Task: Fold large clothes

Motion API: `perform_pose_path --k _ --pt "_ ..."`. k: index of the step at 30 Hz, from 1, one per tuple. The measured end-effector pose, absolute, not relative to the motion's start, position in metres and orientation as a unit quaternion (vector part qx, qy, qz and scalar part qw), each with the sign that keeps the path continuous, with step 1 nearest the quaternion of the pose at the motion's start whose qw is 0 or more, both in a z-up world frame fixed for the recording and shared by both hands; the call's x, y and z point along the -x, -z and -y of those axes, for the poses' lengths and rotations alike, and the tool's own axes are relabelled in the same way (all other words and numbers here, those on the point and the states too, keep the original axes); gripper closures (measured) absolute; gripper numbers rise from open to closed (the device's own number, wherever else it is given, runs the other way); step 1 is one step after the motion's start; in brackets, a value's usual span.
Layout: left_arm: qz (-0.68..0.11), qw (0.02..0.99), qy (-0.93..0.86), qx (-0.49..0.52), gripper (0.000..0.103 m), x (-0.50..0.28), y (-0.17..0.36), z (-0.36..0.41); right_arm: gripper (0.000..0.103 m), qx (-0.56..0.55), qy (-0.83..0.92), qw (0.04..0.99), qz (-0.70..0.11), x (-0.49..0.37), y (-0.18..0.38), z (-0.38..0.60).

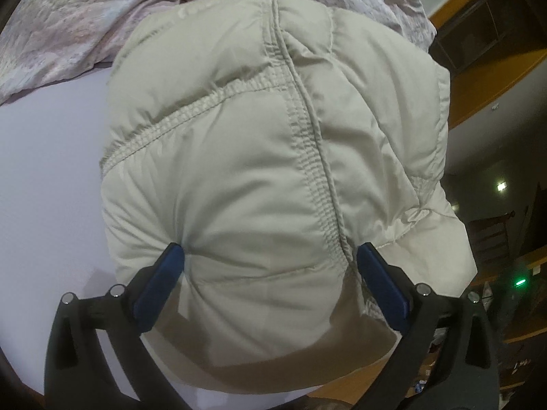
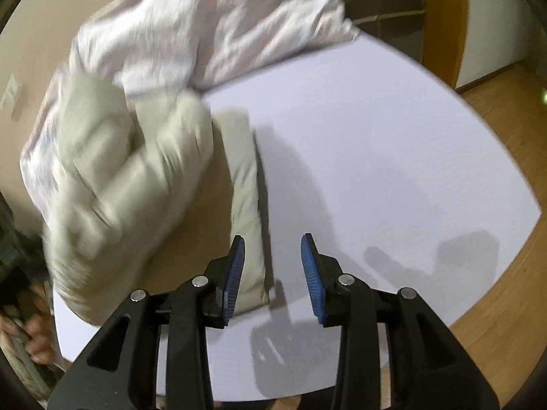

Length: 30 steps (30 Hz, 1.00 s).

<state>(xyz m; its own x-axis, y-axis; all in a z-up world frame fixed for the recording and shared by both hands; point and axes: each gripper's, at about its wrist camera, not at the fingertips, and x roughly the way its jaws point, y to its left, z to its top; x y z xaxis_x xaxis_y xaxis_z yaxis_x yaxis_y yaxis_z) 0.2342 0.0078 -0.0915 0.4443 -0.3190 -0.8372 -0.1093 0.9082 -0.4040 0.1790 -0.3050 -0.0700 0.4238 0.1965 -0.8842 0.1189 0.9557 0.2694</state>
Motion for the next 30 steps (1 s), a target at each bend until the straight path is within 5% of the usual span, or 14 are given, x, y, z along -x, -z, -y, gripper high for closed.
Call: perform_pose_path --k 11,21,26,30 --pt "-0.526 0.827 0.062 0.189 0.002 -0.237 0.096 -0.004 0.072 -0.090 -0.196 0.860 -0.463 -0.232 -0.009 0.209" --pt "-0.524 0.830 0.060 0.180 0.002 -0.238 0.095 0.000 0.075 -0.040 -0.230 0.826 -0.514 -0.292 0.012 0.136" --pt "-0.511 0.835 0.072 0.191 0.003 -0.233 0.083 -0.005 0.094 -0.005 -0.172 0.808 -0.564 -0.304 0.060 0.146" --pt "-0.492 0.840 0.075 0.215 0.005 -0.233 0.066 -0.020 0.094 0.001 -0.146 0.809 -0.569 -0.304 0.083 0.158"
